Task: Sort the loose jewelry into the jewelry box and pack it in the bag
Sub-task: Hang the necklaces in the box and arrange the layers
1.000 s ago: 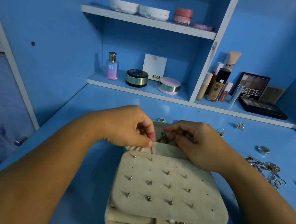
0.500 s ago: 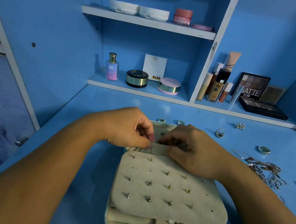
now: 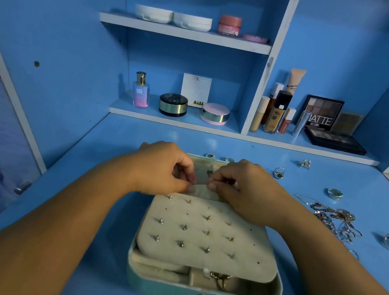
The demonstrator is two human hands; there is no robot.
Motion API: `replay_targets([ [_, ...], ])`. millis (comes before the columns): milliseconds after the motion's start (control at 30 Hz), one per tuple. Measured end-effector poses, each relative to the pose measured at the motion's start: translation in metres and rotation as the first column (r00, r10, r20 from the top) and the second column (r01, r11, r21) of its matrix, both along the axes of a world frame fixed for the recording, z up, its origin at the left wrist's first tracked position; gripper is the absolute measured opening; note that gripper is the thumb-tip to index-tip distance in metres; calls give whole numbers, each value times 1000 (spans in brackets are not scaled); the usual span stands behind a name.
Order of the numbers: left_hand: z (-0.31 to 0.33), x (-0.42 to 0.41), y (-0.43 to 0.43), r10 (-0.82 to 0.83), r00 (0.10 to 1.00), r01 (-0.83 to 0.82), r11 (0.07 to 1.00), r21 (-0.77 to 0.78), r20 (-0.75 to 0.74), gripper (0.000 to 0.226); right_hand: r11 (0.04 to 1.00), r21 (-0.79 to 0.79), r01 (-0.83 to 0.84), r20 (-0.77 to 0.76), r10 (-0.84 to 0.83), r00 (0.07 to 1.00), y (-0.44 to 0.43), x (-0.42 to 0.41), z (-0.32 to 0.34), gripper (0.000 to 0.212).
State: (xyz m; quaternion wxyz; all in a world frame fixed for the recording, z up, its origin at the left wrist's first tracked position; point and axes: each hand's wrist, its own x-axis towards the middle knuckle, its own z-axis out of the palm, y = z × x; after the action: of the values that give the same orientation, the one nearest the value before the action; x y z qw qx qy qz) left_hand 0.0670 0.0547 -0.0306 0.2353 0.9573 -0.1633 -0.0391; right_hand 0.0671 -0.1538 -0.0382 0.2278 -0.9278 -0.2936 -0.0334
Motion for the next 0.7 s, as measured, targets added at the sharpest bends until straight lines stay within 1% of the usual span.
replay_targets([
  [67, -2, -2, -4, 13, 1000, -14, 999, 43, 14, 11, 999, -40, -1, 50, 3, 999, -6, 4, 1, 12],
  [133, -3, -4, -6, 36, 998, -39, 997, 60, 52, 12, 994, -95, 56, 102, -47, 994, -17, 9, 4, 15],
  [167, -4, -5, -5, 42, 994, -49, 996, 73, 101, 13, 989, -112, 99, 115, -86, 990, -26, 13, 6, 16],
  [200, -7, -5, -4, 37, 984, -52, 995, 89, 172, 21, 984, -109, 141, 119, -128, 985, -36, 17, 8, 16],
  [233, -9, -6, -1, 25, 971, -44, 996, 76, 237, 33, 980, -88, 179, 119, -168, 979, -46, 22, 10, 16],
  [300, -17, -6, 4, 31, 958, -14, 998, -63, 284, 58, 966, -36, 255, 102, -250, 963, -64, 30, 14, 16],
  [367, -25, -6, 9, 61, 972, -12, 978, -209, 228, 70, 938, -43, 344, 65, -341, 938, -79, 33, 16, 15],
  [433, -33, -1, 14, 69, 987, -25, 957, -290, 145, 76, 908, -82, 410, 27, -409, 912, -90, 33, 18, 14],
  [533, -39, 1, 23, 27, 993, 7, 959, -282, 115, 77, 867, -139, 479, -53, -489, 871, -99, 32, 21, 15],
  [633, -42, 2, 26, -16, 991, 48, 969, -241, 133, 74, 794, -216, 568, -66, -592, 803, -103, 29, 20, 15],
  [700, -43, 3, 27, -22, 988, 58, 969, -238, 152, 79, 750, -281, 599, -76, -639, 765, -104, 26, 20, 14],
])
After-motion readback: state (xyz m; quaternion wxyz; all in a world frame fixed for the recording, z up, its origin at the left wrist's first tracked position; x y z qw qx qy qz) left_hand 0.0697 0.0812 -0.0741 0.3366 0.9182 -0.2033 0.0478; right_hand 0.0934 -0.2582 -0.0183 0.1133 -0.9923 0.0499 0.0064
